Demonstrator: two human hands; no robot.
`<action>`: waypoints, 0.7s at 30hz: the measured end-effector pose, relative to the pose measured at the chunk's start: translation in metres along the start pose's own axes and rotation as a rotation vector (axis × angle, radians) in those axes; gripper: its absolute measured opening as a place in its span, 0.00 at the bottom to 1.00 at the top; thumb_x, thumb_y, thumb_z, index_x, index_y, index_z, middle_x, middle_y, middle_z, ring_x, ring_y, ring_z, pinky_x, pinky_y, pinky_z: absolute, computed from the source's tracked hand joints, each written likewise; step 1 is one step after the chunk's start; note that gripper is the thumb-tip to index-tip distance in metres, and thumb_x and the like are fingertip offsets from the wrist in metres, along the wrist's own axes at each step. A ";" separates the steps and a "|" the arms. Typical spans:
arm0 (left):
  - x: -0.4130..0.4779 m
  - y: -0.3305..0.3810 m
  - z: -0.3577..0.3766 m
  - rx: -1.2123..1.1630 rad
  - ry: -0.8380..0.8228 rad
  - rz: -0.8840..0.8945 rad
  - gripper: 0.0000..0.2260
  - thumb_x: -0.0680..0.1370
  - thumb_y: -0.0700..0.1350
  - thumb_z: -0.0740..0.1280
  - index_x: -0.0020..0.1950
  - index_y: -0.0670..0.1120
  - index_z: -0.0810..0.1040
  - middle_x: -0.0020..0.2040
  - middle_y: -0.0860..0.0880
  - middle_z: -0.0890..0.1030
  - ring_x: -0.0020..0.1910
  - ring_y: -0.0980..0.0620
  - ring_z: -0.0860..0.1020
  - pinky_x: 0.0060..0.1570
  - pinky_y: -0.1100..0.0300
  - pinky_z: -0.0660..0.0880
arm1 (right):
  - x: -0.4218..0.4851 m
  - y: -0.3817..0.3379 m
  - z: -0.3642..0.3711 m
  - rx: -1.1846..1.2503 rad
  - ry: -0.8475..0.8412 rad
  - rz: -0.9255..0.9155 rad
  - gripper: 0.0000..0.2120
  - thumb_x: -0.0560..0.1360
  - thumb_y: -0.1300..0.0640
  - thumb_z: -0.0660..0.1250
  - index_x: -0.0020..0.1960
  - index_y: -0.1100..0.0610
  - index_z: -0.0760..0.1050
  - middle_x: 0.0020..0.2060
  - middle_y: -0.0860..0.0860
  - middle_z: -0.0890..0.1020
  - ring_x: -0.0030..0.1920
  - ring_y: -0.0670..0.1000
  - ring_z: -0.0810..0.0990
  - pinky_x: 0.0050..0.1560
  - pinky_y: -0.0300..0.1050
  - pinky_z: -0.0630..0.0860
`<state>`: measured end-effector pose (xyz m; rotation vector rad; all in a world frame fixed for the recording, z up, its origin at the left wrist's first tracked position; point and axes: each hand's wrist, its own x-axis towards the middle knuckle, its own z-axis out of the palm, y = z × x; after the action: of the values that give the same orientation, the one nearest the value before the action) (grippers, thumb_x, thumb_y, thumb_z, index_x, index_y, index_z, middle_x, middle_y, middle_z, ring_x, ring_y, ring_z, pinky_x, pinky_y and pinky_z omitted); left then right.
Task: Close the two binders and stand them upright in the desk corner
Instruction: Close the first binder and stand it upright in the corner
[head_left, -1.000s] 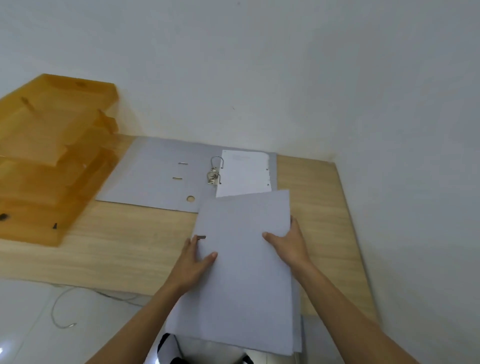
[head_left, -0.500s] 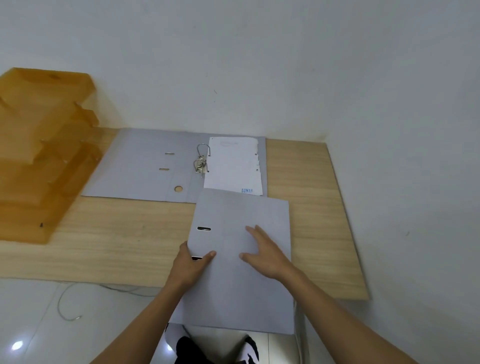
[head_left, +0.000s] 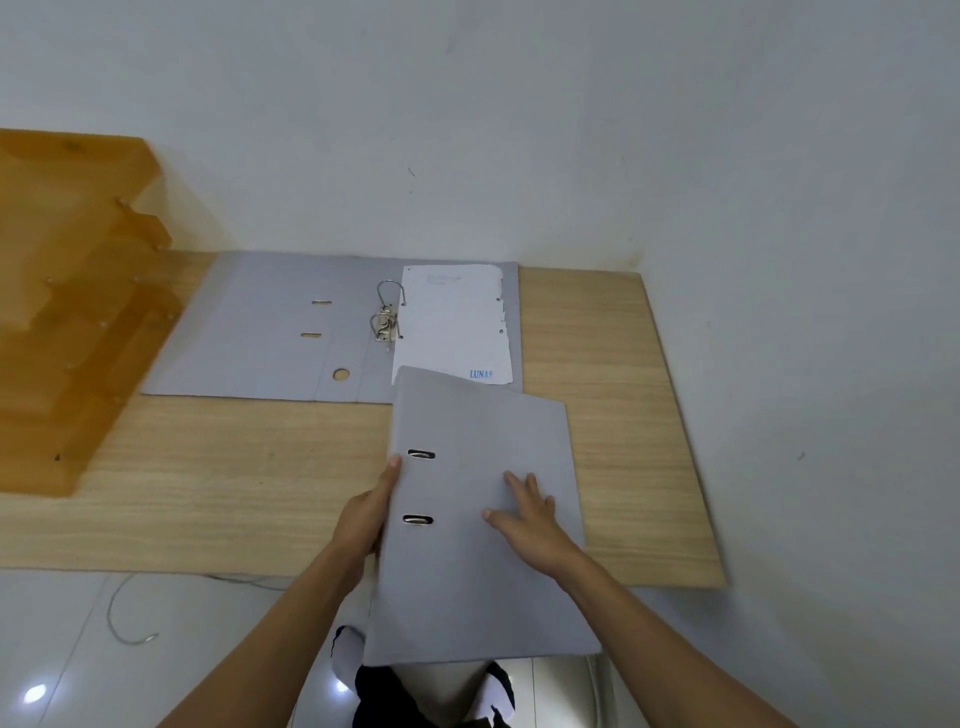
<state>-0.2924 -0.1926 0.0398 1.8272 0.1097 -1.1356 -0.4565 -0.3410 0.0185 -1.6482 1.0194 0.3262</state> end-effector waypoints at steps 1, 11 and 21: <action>-0.004 0.005 0.005 -0.062 -0.092 -0.006 0.33 0.72 0.73 0.61 0.58 0.48 0.85 0.55 0.43 0.87 0.53 0.42 0.85 0.53 0.49 0.80 | -0.004 -0.004 -0.004 0.030 0.001 -0.001 0.36 0.81 0.41 0.58 0.82 0.45 0.43 0.82 0.48 0.36 0.80 0.58 0.31 0.79 0.61 0.42; -0.063 0.079 0.077 -0.189 -0.586 0.090 0.21 0.79 0.56 0.67 0.67 0.46 0.79 0.62 0.41 0.84 0.62 0.40 0.82 0.65 0.43 0.75 | -0.028 -0.048 -0.061 0.303 0.083 -0.126 0.46 0.71 0.21 0.48 0.81 0.41 0.39 0.83 0.46 0.44 0.82 0.52 0.43 0.80 0.61 0.44; -0.095 0.143 0.113 0.236 -0.755 0.538 0.21 0.77 0.40 0.72 0.69 0.52 0.75 0.63 0.48 0.84 0.62 0.48 0.83 0.60 0.53 0.80 | -0.092 -0.074 -0.151 0.313 0.141 -0.521 0.50 0.69 0.27 0.66 0.80 0.35 0.41 0.79 0.36 0.61 0.76 0.41 0.66 0.75 0.52 0.67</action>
<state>-0.3469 -0.3201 0.1910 1.3704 -0.9269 -1.3854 -0.4985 -0.4333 0.1810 -1.5935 0.6653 -0.2864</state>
